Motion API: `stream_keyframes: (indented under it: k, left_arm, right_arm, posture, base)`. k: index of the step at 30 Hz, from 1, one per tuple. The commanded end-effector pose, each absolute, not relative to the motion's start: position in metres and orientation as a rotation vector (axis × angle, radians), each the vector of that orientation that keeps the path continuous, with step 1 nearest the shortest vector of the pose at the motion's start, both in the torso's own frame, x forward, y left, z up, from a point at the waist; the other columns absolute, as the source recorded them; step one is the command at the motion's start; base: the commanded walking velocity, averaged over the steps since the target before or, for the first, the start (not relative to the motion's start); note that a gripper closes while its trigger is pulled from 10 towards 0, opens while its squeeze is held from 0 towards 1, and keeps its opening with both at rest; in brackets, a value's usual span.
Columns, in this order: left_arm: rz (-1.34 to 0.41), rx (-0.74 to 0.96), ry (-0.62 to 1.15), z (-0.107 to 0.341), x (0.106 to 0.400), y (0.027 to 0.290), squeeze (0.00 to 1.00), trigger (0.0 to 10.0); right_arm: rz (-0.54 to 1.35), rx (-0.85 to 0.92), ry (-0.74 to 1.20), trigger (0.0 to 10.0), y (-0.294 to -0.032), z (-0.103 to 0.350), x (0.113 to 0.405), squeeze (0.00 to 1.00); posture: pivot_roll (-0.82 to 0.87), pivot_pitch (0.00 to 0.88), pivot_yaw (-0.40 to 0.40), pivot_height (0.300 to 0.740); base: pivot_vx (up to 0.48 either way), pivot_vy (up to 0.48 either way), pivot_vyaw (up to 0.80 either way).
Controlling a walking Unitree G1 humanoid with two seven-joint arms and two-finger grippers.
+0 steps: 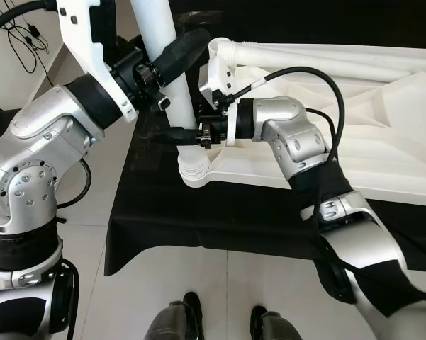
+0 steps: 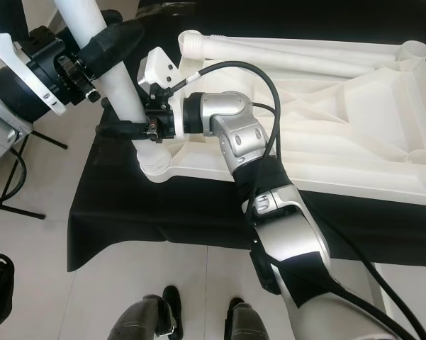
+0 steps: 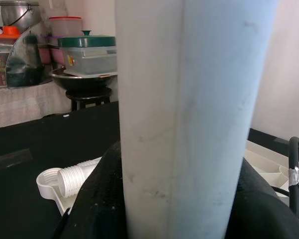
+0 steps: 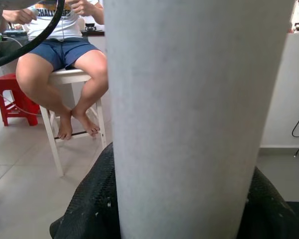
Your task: Building children table
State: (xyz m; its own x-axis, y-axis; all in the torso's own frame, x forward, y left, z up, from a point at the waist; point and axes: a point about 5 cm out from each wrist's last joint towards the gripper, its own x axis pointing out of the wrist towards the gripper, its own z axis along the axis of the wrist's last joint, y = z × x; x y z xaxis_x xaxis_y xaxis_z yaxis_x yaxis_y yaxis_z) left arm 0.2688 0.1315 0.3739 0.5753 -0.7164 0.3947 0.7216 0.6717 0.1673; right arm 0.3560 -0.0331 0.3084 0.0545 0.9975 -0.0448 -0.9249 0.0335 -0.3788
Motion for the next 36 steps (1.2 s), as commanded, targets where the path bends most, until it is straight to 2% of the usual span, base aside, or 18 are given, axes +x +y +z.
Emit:
stream_keyframes:
  k: [1, 4, 5, 9, 10, 12, 14, 15, 16, 17, 20, 32, 33, 34, 35, 36]
  left_arm:
    - [-0.856, 0.0, -0.426, 0.372, 0.271, 0.13, 0.0, 3.0]
    - [-0.852, -0.007, -0.429, 0.372, 0.271, 0.13, 0.0, 3.0]
    - [-0.869, 0.0, -0.424, 0.371, 0.271, 0.129, 1.0, 10.0]
    - [-0.833, 0.017, -0.417, 0.37, 0.272, 0.131, 1.0, 10.0]
    - [-0.833, 0.016, -0.417, 0.37, 0.272, 0.131, 0.0, 10.0]
    - [-0.83, 0.014, -0.418, 0.369, 0.271, 0.13, 0.0, 10.0]
    - [-0.837, 0.015, -0.421, 0.368, 0.268, 0.128, 0.0, 10.0]
    - [-0.837, 0.015, -0.421, 0.368, 0.268, 0.128, 0.0, 10.0]
    - [-0.838, 0.015, -0.421, 0.367, 0.267, 0.127, 0.0, 10.0]
    - [-0.838, 0.015, -0.421, 0.367, 0.267, 0.127, 0.0, 10.0]
    - [-0.842, 0.01, -0.417, 0.367, 0.268, 0.127, 0.0, 10.0]
    - [-0.846, 0.02, -0.423, 0.37, 0.268, 0.127, 0.0, 10.0]
    - [-0.85, 0.021, -0.423, 0.37, 0.268, 0.127, 0.0, 3.9]
    - [-0.85, 0.021, -0.423, 0.37, 0.268, 0.127, 0.0, 3.9]
    - [-0.855, 0.022, -0.423, 0.369, 0.267, 0.127, 0.0, 0.0]
    - [-0.858, 0.023, -0.423, 0.369, 0.267, 0.126, 0.0, 0.0]
  right_arm:
    - [1.658, -0.394, -0.251, 0.0, -0.012, 0.299, 0.344, 0.0]
    - [1.656, -0.387, -0.254, 0.0, -0.012, 0.298, 0.343, 0.0]
    - [1.65, -0.378, -0.256, 0.0, -0.012, 0.295, 0.343, 0.0]
    - [1.59, -0.35, -0.251, 0.0, -0.016, 0.288, 0.342, 0.0]
    - [1.529, -0.343, -0.232, 0.0, -0.016, 0.283, 0.342, 0.0]
    - [1.459, -0.341, -0.211, 0.0, -0.016, 0.276, 0.342, 0.0]
    - [1.124, -0.328, 0.007, 0.0, -0.013, 0.249, 0.35, 0.0]
    - [1.124, -0.328, 0.007, 0.0, -0.013, 0.249, 0.35, 0.0]
    - [0.964, -0.324, 0.034, 0.0, -0.014, 0.24, 0.346, 0.0]
    - [0.964, -0.324, 0.034, 0.0, -0.014, 0.24, 0.346, 0.0]
    - [0.773, -0.266, 0.051, 0.0, -0.018, 0.232, 0.34, 0.0]
    - [0.745, -0.245, 0.017, 0.0, -0.016, 0.238, 0.346, 0.0]
    - [0.731, -0.246, 0.019, 0.0, -0.016, 0.24, 0.345, 0.0]
    - [0.731, -0.246, 0.019, 0.0, -0.016, 0.24, 0.345, 0.0]
    - [0.72, -0.247, 0.02, 0.0, -0.016, 0.241, 0.344, 0.0]
    - [0.701, -0.247, 0.021, 0.0, -0.015, 0.243, 0.342, 0.0]
  posture:
    - [0.08, 0.3, 0.068, 0.74]
    - [0.08, 0.301, 0.069, 0.74]
    - [0.08, 0.3, 0.071, 0.74]
    - [0.08, 0.297, 0.073, 0.74]
    - [0.07, 0.297, 0.071, 0.74]
    - [0.07, 0.296, 0.066, 0.74]
    - [0.07, 0.294, 0.062, 0.74]
    - [0.07, 0.294, 0.062, 0.74]
    - [0.07, 0.294, 0.059, 0.74]
    - [0.07, 0.294, 0.059, 0.74]
    - [0.06, 0.292, 0.07, 0.74]
    - [0.06, 0.28, 0.068, 0.74]
    - [0.06, 0.28, 0.068, 0.74]
    - [0.06, 0.28, 0.068, 0.74]
    - [0.07, 0.278, 0.069, 0.74]
    - [0.07, 0.278, 0.069, 0.74]
  base:
    - [0.0, 0.0, 0.0]
    - [0.0, 0.0, 0.0]
    - [0.0, 0.0, 0.0]
    - [0.0, 0.0, 0.0]
    - [0.0, 0.0, 0.0]
    - [0.0, 0.0, 0.0]
    - [0.0, 0.0, 0.0]
    - [0.0, 0.0, 0.0]
    - [0.0, 0.0, 0.0]
    - [0.0, 0.0, 0.0]
    - [0.0, 0.0, 0.0]
    - [0.0, 0.0, 0.0]
    - [0.0, 0.0, 0.0]
    - [0.0, 0.0, 0.0]
    - [0.0, 0.0, 0.0]
    - [0.0, 0.0, 0.0]
